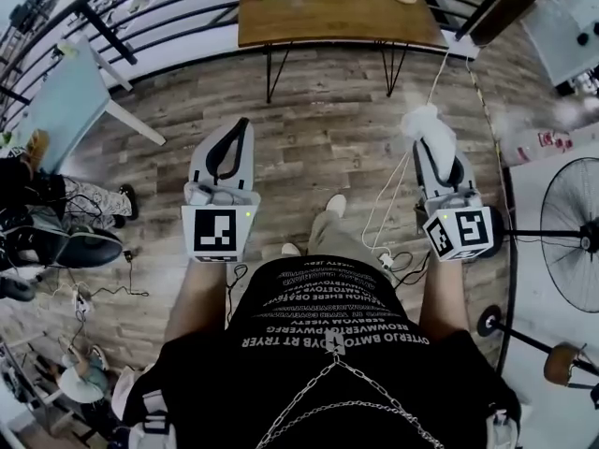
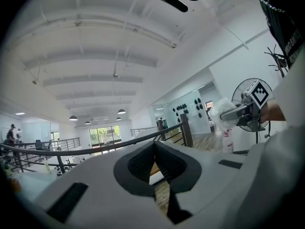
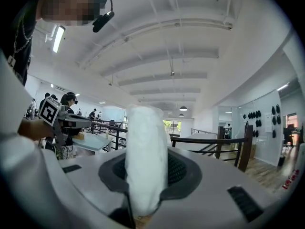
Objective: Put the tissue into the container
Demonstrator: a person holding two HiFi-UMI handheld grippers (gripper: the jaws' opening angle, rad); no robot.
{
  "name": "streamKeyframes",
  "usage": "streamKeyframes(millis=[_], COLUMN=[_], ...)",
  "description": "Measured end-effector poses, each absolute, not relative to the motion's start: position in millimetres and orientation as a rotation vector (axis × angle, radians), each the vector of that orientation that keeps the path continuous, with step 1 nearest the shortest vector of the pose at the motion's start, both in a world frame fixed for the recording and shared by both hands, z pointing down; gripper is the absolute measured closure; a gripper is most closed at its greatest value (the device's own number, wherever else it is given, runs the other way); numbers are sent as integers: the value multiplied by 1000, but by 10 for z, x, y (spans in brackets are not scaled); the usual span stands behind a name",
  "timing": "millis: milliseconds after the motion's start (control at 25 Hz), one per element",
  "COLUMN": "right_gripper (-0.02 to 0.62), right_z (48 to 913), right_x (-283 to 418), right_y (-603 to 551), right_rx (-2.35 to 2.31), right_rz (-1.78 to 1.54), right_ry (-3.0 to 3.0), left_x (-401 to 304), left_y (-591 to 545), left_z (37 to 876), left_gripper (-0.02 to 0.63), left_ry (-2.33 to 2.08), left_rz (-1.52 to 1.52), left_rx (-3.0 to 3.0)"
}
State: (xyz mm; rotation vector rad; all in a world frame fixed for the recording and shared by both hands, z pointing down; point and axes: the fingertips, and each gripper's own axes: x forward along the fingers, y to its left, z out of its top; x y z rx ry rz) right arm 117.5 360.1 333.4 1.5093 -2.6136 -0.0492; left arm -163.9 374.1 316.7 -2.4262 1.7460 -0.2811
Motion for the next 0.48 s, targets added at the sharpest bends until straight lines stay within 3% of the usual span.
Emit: streamKeyframes(millis=[480], right_gripper=[477], right_z=[3549], right_x=[1213], right_y=[2715], right_rx=[1461], right_rz=[-6], right_ry=[-2610], left_x=[-1460], left_y=[2926], left_z=[3261], left_gripper=[581], left_ry=[1743], left_rz=[-284], left_rx=[-2475])
